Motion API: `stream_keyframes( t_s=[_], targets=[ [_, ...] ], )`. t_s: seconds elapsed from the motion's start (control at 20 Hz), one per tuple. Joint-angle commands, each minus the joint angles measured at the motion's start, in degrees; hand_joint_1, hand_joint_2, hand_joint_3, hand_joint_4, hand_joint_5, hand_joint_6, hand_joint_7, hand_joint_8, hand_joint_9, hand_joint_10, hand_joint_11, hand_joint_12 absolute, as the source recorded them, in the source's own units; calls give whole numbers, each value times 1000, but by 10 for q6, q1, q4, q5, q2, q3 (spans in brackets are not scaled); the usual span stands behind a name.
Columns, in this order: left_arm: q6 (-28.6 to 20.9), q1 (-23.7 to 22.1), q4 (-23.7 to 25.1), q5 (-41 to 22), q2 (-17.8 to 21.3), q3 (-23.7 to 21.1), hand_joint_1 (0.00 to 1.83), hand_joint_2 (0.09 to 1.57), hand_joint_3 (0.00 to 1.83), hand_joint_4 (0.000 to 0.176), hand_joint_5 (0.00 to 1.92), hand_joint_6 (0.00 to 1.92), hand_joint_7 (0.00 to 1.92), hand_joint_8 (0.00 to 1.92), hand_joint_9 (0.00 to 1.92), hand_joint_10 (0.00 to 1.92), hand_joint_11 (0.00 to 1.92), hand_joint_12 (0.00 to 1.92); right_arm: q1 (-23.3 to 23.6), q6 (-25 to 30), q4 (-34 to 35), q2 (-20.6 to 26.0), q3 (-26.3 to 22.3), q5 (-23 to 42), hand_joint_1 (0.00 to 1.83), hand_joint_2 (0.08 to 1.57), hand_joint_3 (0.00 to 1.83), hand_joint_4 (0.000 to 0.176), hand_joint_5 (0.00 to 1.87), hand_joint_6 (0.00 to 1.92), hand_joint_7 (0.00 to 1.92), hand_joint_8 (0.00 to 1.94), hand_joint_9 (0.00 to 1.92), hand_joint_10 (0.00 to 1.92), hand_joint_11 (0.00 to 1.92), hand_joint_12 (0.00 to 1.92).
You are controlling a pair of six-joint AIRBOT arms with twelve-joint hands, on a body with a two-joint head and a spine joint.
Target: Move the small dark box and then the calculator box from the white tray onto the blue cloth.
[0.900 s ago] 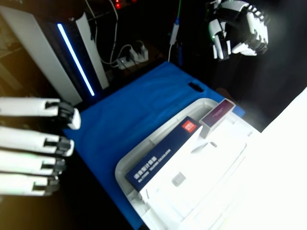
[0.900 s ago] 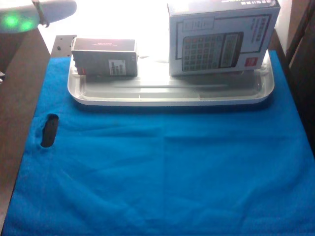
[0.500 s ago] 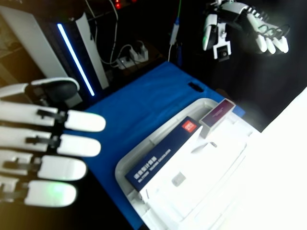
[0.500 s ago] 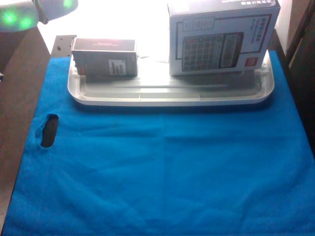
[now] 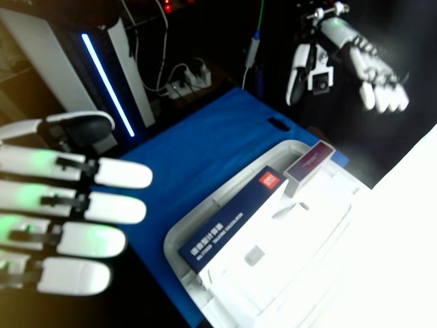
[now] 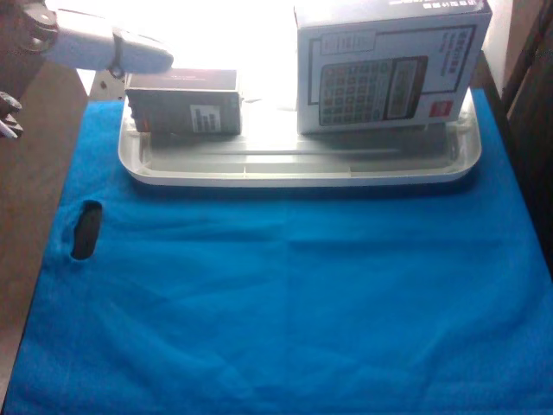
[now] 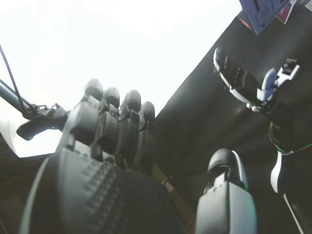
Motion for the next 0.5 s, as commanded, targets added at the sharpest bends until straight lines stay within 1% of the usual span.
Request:
stream_keyframes(
  t_s=[0.0,0.05,0.15,0.2,0.25,0.35,0.45],
  targets=[
    [-18,-10,13,-15,-5,9,789,838,0,0,153,0,287,0,288,0,18,617,7,2,21,-1,3,65,358,978,5,0,450,4,457,1,275,0,229,29],
    [-37,-12,37,-1,-10,15,799,802,0,0,130,0,278,0,310,7,63,652,7,2,21,-1,3,65,357,976,3,0,447,2,455,0,272,0,226,27],
    [-72,-23,98,29,-18,25,790,720,1,0,156,0,321,0,372,1,169,557,7,2,21,-1,3,65,354,989,8,0,451,4,456,1,270,0,226,25],
    [-90,-29,132,46,-19,28,796,732,9,0,144,0,320,0,391,5,188,548,7,2,21,-1,3,65,352,988,6,0,446,1,452,0,267,0,230,26],
    [-104,-33,162,61,-19,30,769,742,0,0,126,0,348,0,404,2,214,476,7,2,21,-1,3,65,351,986,5,0,456,5,452,0,259,0,227,23],
    [-104,-34,177,72,-20,30,775,752,0,0,123,1,324,3,421,0,280,346,7,2,21,-2,3,65,361,973,0,0,480,11,472,7,262,2,233,23],
    [-104,-34,186,80,-23,31,782,716,1,0,130,0,311,0,423,0,301,297,7,2,21,-3,3,65,372,959,0,0,491,11,475,6,253,0,217,14]
  ],
)
